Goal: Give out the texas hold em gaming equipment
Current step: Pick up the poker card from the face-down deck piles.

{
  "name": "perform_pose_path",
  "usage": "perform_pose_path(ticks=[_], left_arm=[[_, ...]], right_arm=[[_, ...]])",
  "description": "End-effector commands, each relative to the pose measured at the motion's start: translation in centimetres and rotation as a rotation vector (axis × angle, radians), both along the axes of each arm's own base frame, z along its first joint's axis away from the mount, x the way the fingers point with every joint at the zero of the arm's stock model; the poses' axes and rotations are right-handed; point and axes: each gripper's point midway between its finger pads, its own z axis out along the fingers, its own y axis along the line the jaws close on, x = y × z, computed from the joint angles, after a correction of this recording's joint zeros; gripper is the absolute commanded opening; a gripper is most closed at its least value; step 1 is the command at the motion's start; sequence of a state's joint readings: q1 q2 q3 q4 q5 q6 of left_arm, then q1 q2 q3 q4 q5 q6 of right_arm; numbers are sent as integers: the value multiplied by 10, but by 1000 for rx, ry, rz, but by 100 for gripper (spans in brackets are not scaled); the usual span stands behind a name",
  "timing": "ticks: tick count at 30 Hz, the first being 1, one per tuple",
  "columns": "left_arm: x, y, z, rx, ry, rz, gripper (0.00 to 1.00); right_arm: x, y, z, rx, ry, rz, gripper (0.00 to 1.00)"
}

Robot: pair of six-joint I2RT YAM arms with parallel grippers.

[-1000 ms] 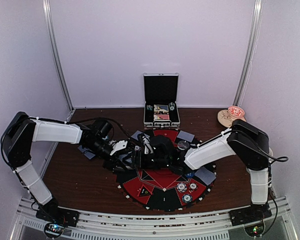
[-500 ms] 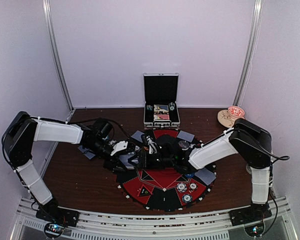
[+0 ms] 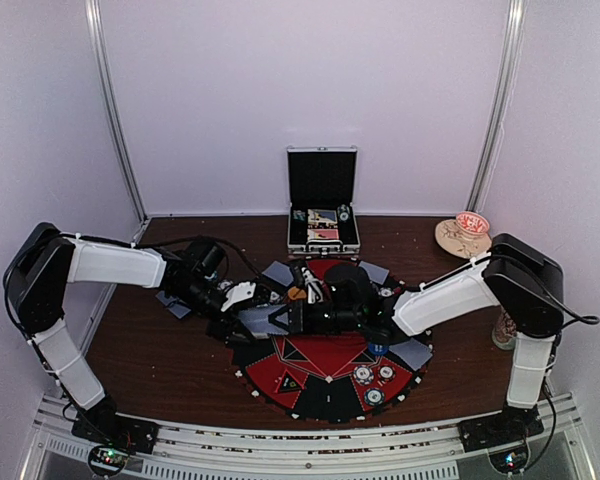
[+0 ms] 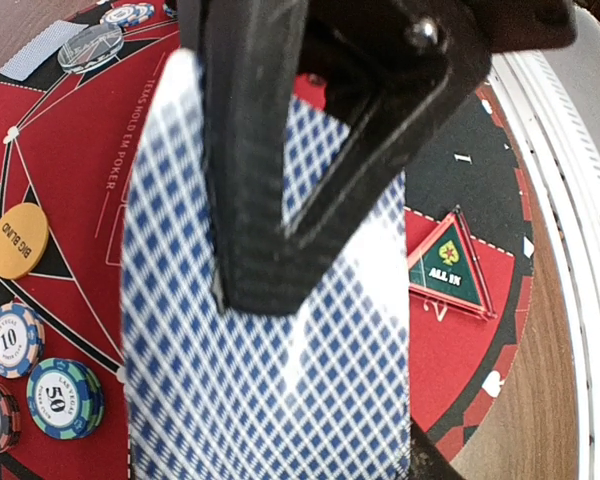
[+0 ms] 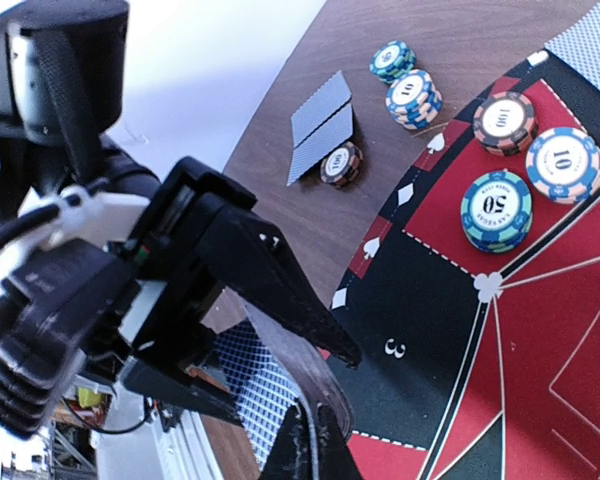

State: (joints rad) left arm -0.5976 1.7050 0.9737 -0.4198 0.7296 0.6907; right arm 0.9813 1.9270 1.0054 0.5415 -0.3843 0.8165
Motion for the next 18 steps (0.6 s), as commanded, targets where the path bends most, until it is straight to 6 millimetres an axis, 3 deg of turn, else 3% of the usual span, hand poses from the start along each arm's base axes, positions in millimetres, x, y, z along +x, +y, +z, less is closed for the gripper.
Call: perform_pose_path(ticks=[1, 7, 12, 15, 18], left_arm=[[-4, -8, 12, -56, 6, -37, 46], [-4, -8, 14, -57, 4, -37, 45], [-4, -8, 13, -56, 4, -38, 46], [-3, -8, 13, -55, 6, -35, 45], [-3, -8, 13, -54, 6, -34, 46]], right_arm=[[8, -17, 12, -1, -24, -42, 0], [11, -42, 36, 6, -80, -105, 0], [35, -67, 51, 13, -111, -232, 0], [56, -68, 51, 4, -112, -292, 0], [82, -55, 42, -17, -95, -304, 0]])
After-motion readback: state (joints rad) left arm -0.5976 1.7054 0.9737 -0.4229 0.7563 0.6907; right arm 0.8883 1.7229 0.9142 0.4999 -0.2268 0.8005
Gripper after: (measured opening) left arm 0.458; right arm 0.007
